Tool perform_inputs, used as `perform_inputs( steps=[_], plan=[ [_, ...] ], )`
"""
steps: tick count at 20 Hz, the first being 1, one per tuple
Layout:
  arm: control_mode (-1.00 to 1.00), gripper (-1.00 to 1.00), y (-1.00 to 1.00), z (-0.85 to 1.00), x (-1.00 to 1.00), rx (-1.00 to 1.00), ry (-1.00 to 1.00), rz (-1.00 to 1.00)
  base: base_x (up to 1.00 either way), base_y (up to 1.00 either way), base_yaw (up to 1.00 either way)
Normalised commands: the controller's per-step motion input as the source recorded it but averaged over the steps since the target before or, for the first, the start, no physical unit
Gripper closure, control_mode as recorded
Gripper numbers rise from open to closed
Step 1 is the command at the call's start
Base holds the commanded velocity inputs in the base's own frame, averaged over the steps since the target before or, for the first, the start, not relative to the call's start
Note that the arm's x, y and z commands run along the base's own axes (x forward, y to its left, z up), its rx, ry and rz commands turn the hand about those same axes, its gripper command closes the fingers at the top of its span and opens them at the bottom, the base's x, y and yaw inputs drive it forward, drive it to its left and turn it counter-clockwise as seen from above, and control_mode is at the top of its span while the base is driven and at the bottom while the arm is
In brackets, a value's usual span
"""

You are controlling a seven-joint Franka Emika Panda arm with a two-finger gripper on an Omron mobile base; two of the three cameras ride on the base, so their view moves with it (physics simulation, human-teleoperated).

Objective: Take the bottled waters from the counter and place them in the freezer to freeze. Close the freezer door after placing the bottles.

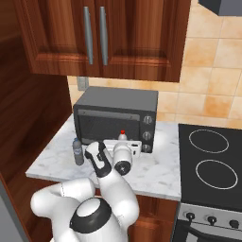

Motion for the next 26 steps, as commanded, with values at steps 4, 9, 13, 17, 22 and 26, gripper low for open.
perform_inputs(
  steps=[4, 9, 13, 17, 22, 26],
  plan=[
    [-1.00, -1.00, 0.00, -0.08, 0.03, 0.00, 0.00, 0.00, 0.00, 0.00, 0.00],
    [-1.00, -1.00, 0.00, -0.07, 0.06, 0.00, 0.00, 0.00, 0.00, 0.00, 0.00],
    [-1.00, -1.00, -0.01, 0.00, 0.05, 0.00, 0.00, 0.00, 0.00, 0.00, 0.00],
    [-1.00, -1.00, 0.00, 0.00, 0.00, 0.00, 0.00, 0.00, 0.00, 0.00, 0.00],
    [-1.00, 1.00, 0.00, 0.00, 0.00, 0.00, 0.00, 0.00, 0.00, 0.00, 0.00],
    [-1.00, 1.00, 0.00, 0.02, -0.06, 0.00, 0.00, 0.00, 0.00, 0.00, 0.00]
  ],
)
